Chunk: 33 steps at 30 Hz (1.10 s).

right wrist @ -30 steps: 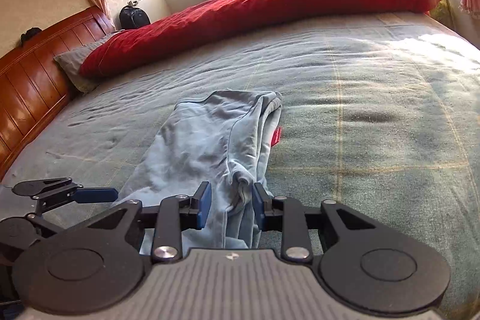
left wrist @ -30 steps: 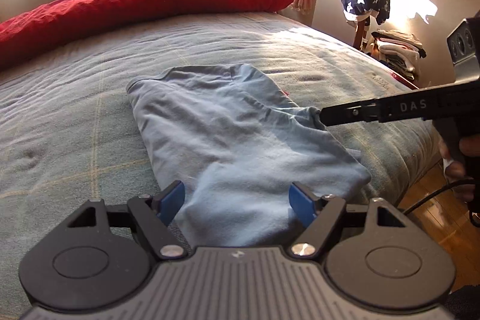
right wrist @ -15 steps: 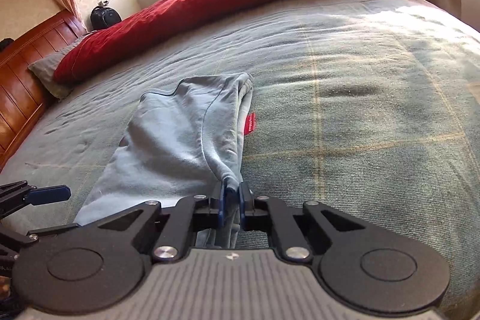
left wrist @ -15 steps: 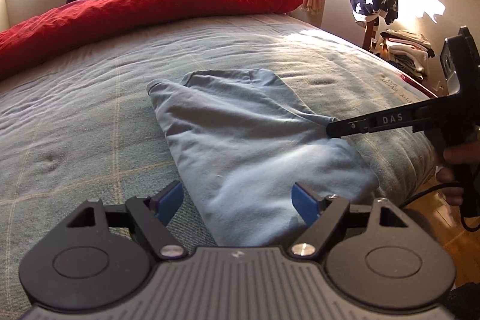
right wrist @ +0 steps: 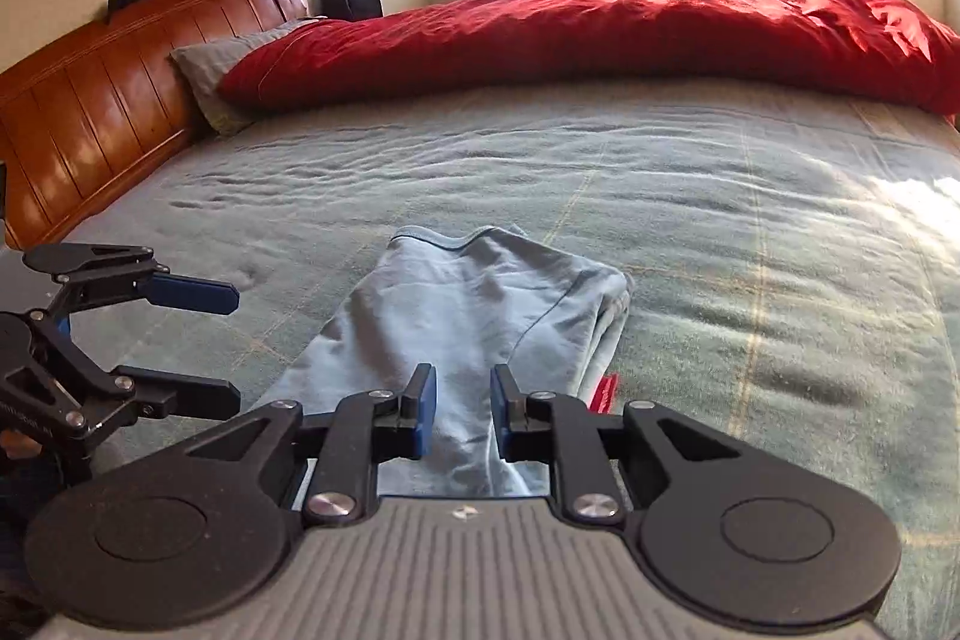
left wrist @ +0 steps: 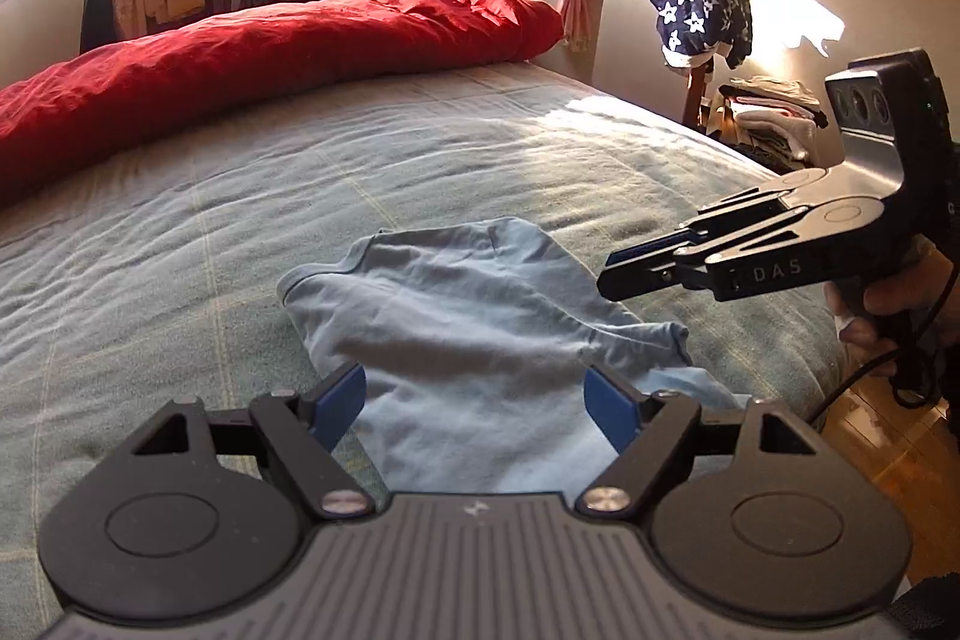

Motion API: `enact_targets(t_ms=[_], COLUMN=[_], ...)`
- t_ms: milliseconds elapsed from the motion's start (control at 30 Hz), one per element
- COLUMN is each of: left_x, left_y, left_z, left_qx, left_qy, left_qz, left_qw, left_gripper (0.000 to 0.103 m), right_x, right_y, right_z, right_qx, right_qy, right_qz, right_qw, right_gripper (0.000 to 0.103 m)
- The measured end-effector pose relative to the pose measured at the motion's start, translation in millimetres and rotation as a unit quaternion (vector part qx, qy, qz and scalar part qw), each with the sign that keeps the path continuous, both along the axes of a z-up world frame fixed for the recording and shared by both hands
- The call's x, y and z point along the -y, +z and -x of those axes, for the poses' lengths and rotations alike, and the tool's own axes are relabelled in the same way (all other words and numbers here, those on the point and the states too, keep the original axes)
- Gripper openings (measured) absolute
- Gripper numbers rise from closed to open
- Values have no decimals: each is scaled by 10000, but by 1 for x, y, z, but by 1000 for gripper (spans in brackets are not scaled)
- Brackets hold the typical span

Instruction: Fold clothes

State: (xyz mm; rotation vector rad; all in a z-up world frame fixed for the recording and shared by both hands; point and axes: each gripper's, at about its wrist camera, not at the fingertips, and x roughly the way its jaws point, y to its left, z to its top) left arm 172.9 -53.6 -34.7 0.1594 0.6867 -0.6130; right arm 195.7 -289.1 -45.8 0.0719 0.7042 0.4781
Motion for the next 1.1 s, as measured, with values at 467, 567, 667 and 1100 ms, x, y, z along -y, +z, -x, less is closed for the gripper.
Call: enact_targets(t_ms=[467,567,667,1100], left_x=[11,11,9,12], left_y=[-30,-35,-39,-54], left_z=[-69,-75,-79,-92], left_qx=[-276,-322,-340,-496], left_qy=[-284,-252,-251,-199], left_qz=[-41,-58,1,45], left_qw=[9992,9991,9991,9986], left_gripper=[80,80,80,81], right_x=[49,42,36,44], right_y=[-45,-52,-45,-38], right_z=[-116,-120,-112,-110], right_qx=[-1167,-1172,-828,-817], right_qy=[-751,-779,-796,-596], right_qz=[-1193,-1080,-828,-859], right_qw=[9831,9841,9899,9912], right_gripper=[44,14,11,18])
